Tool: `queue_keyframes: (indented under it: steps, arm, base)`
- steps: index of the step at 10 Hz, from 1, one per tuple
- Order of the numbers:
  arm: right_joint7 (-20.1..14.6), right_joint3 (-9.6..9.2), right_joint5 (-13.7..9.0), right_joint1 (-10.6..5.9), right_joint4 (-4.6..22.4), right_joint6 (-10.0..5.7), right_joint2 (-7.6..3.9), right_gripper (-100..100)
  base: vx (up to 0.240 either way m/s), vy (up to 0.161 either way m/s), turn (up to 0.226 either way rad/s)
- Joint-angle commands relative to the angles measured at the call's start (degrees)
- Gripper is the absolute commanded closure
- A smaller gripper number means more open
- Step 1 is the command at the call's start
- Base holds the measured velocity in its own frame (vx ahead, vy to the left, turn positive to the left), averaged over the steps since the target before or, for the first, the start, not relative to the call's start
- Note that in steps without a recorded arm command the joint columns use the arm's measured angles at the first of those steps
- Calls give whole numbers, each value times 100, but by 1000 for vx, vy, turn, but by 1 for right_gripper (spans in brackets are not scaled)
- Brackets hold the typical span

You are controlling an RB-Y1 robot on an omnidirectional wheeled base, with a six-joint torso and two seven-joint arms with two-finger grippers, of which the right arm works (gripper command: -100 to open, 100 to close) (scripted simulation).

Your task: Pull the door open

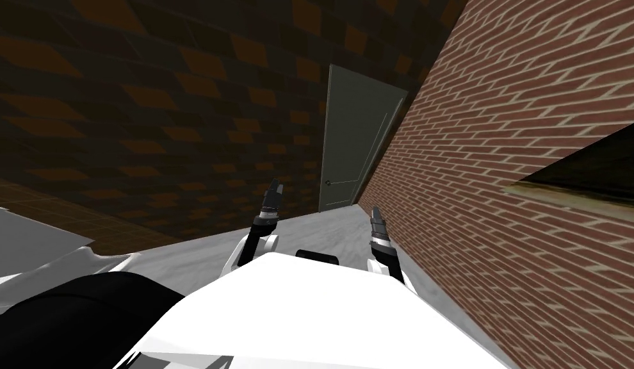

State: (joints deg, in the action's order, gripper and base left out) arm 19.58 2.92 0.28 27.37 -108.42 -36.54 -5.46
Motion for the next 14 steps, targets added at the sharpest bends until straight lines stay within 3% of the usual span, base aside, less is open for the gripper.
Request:
queue_keyframes:
  steps: [1, 14]
  arm:
    - [209, 13, 23, -5, 116, -22, -12, -100]
    - [1868, 94, 219, 35, 1197, -362, -26, -100]
  base:
    - [104, 4, 124]
    - [105, -2, 121]
